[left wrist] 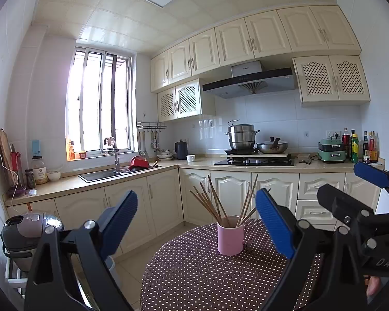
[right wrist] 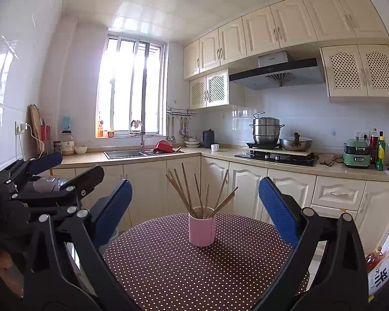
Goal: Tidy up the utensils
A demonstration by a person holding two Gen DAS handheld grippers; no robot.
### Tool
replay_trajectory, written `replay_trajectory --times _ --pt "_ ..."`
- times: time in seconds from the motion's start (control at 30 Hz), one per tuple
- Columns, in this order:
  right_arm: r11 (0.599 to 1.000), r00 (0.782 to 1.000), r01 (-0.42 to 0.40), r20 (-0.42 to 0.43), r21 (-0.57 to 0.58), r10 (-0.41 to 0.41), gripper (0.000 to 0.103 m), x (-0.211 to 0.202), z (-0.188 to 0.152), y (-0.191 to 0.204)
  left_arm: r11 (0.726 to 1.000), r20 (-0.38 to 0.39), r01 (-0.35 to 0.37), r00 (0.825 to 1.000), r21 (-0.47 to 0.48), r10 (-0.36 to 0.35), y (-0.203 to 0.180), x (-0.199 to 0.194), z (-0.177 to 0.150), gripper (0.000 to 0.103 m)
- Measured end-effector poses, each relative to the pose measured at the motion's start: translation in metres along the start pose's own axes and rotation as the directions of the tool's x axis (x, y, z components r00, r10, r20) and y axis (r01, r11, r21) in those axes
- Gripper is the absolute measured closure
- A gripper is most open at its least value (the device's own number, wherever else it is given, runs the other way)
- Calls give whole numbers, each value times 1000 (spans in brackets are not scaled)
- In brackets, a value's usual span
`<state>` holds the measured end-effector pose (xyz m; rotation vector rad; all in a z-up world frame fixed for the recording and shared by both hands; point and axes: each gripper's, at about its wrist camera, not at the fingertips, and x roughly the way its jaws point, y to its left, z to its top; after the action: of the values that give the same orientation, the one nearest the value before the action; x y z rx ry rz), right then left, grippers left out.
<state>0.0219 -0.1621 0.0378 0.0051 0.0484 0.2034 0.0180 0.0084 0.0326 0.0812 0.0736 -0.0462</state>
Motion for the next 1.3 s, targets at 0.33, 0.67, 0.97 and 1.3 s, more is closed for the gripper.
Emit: replay_trajectory --times 0.33,0.67,0.97,1.3 --pt "1000 1000 -2 -13 5 2 7 3 -1 -2 1000 -8 0 1000 0 0 2 3 -3 12" --pt "1000 1000 0 -18 6 0 7 5 -2 -1 1000 -10 -3 1000 4 3 0 5 -6 12" --pt "1000 1000 -2 -21 6 3 7 5 -4 -2 1000 -14 -5 1000 4 5 0 6 -7 12" --pt "1000 1000 -3 -25 10 3 7 5 -7 -1 1000 -15 -10 1000 9 10 -1 7 -8 12"
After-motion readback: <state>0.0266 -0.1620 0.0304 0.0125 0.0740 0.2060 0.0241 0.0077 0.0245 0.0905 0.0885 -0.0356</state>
